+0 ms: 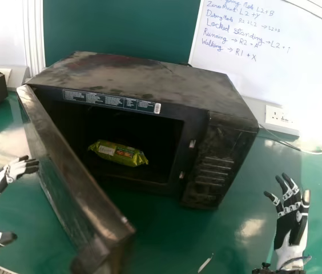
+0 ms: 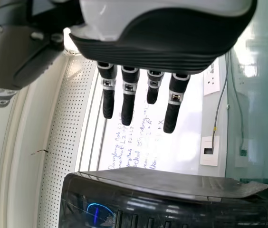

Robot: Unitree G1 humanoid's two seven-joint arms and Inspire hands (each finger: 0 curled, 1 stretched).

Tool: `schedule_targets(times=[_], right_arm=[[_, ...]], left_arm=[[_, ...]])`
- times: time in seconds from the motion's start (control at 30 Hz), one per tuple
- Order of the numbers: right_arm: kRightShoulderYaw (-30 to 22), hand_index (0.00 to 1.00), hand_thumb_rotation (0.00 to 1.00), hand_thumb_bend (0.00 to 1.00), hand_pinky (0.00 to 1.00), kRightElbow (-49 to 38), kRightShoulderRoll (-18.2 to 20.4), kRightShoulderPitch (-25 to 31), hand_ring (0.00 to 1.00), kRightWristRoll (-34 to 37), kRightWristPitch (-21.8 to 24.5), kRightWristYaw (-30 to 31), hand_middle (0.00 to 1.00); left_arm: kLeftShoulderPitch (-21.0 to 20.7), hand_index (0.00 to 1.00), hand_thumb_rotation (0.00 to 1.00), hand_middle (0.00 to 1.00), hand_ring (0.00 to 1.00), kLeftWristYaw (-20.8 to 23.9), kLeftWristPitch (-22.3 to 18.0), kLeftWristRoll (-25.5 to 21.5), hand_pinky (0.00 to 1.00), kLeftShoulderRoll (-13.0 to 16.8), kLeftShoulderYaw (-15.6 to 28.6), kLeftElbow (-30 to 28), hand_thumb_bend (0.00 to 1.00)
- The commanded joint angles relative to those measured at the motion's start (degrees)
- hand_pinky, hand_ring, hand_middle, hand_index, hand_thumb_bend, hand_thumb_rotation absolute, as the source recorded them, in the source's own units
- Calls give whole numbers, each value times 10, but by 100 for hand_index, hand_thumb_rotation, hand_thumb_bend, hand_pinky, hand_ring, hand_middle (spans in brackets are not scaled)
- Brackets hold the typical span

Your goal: Put biscuit inside oven

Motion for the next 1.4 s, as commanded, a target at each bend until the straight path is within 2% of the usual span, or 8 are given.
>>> schedule_targets(times=[0.0, 0.1, 0.3, 0.47, 0.7, 1.13, 1.37], right_arm=[[-4, 84, 77, 100, 71, 1, 3, 0, 84, 0, 1, -1, 86], [-3, 84, 78, 100, 76, -3, 6, 1, 86, 3, 5, -3, 88], [-3, 84, 77, 100, 75, -3, 8, -1, 87, 3, 6, -3, 88], [-2, 86, 76, 100, 81, -6, 10, 0, 90, -1, 6, -8, 90], [-1, 91, 78, 100, 88, -7, 14, -3, 94, -1, 8, -10, 94], [0, 97, 81, 100, 98, -9, 17, -3, 97, -6, 11, -13, 96], [1, 97, 81, 100, 95, -15, 19, -2, 95, -6, 15, -17, 95]], left_arm=[[8, 95, 100, 99, 99, 14, -8, 13, 96, 12, 4, -12, 100], [13, 95, 100, 99, 99, 25, -4, 33, 97, 18, 5, -22, 100], [20, 95, 100, 99, 100, 47, 7, 82, 99, 28, 7, -47, 100], [26, 96, 100, 100, 100, 58, 34, 110, 100, 39, 3, -76, 100], [24, 96, 100, 100, 100, 75, 50, 154, 100, 55, 4, -93, 100], [-5, 96, 100, 99, 100, 95, 87, 200, 99, 79, -19, -111, 100], [-31, 97, 100, 100, 100, 99, 93, 207, 100, 90, -43, -93, 100]])
